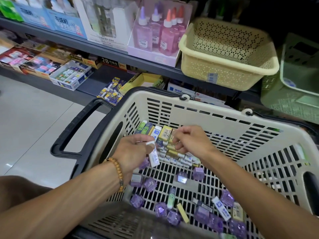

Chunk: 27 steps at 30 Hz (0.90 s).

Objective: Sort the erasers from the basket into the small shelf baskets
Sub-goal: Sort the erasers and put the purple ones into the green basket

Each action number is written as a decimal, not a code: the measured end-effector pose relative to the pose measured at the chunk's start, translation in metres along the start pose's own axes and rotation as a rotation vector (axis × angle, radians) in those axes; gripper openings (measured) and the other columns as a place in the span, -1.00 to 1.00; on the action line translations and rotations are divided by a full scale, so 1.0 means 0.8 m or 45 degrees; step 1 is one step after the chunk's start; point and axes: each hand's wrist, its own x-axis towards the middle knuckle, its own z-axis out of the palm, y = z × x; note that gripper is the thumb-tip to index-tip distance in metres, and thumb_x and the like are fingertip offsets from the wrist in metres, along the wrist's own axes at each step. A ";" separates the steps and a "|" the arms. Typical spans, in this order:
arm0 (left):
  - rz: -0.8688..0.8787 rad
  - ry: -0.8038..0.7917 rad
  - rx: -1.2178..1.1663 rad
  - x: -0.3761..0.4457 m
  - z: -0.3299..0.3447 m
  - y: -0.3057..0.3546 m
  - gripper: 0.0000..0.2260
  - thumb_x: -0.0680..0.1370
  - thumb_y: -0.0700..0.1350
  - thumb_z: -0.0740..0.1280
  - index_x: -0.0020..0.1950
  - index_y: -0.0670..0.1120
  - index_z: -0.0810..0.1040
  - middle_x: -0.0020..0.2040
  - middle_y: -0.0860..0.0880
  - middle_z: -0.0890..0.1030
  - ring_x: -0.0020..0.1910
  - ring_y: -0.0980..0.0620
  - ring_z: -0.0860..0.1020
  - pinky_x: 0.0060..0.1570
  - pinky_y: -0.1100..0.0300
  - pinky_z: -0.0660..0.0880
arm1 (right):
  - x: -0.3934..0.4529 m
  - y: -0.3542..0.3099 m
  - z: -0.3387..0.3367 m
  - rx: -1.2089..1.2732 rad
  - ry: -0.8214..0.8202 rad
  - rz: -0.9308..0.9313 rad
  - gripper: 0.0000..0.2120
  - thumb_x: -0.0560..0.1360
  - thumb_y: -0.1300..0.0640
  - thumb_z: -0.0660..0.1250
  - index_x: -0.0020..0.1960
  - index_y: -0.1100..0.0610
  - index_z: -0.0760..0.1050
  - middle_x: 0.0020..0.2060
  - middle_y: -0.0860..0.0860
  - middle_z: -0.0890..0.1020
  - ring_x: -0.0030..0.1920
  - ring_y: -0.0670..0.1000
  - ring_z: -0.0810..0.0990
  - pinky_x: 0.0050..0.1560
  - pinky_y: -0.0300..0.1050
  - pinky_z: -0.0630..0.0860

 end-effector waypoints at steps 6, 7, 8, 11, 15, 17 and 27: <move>0.069 -0.229 -0.097 -0.005 0.023 -0.003 -0.84 0.47 -0.32 0.41 0.02 -0.22 0.55 -0.13 -0.18 0.68 -0.28 0.01 0.66 -0.24 0.22 0.60 | -0.067 0.016 -0.010 0.067 -0.467 0.073 -0.87 0.57 0.11 0.35 0.03 0.17 0.60 -0.19 0.07 0.71 -0.21 -0.01 0.70 -0.25 -0.25 0.61; 0.068 -0.291 -0.044 -0.006 0.028 -0.006 -0.82 0.47 -0.29 0.42 0.05 -0.22 0.54 -0.12 -0.17 0.68 -0.27 0.01 0.67 -0.28 0.26 0.59 | -0.073 0.019 -0.018 0.028 -0.440 0.075 -0.89 0.58 0.14 0.34 0.00 0.17 0.59 -0.23 0.07 0.70 -0.26 -0.03 0.68 -0.28 -0.26 0.59; 0.065 -0.350 0.061 -0.006 0.033 -0.012 -0.79 0.48 -0.24 0.43 0.08 -0.19 0.53 -0.09 -0.14 0.68 -0.25 0.01 0.68 -0.28 0.26 0.59 | -0.079 0.022 -0.030 -0.048 -0.389 0.075 -0.90 0.58 0.15 0.33 -0.01 0.17 0.58 -0.25 0.06 0.68 -0.28 -0.05 0.66 -0.29 -0.26 0.58; 0.176 -0.595 0.654 0.001 0.044 -0.037 -0.77 0.49 -0.07 0.44 0.10 -0.03 0.52 -0.04 -0.01 0.66 -0.20 0.08 0.68 -0.27 0.27 0.58 | -0.099 0.035 -0.073 -0.240 -0.238 0.048 -0.91 0.59 0.15 0.31 -0.04 0.12 0.58 -0.26 0.03 0.68 -0.31 -0.09 0.66 -0.28 -0.26 0.57; 0.405 -0.951 1.591 0.020 0.076 -0.082 -0.58 0.47 0.06 0.44 0.27 0.04 0.42 0.21 -0.02 0.54 0.01 0.09 0.58 -0.03 0.26 0.49 | -0.115 0.052 -0.104 -0.226 -0.176 0.006 -0.87 0.59 0.14 0.31 -0.11 0.09 0.58 -0.30 -0.01 0.68 -0.32 -0.12 0.66 -0.23 -0.22 0.61; 0.421 -0.970 1.763 0.029 0.096 -0.101 -0.44 0.43 0.07 0.49 0.35 -0.01 0.37 0.28 -0.07 0.48 0.19 -0.06 0.50 0.10 0.21 0.42 | -0.114 0.054 -0.108 -0.245 -0.157 -0.024 -0.88 0.59 0.13 0.30 -0.09 0.13 0.57 -0.24 0.03 0.67 -0.32 -0.13 0.66 -0.27 -0.28 0.56; 0.706 -1.081 1.846 0.028 0.135 -0.144 -0.47 0.37 0.04 0.51 0.28 0.03 0.41 0.13 -0.02 0.45 0.09 -0.01 0.49 -0.01 0.24 0.42 | -0.102 0.036 -0.114 -0.354 -0.090 -0.217 -0.83 0.60 0.09 0.30 -0.15 0.09 0.50 -0.21 0.07 0.68 -0.23 -0.04 0.70 -0.27 -0.22 0.63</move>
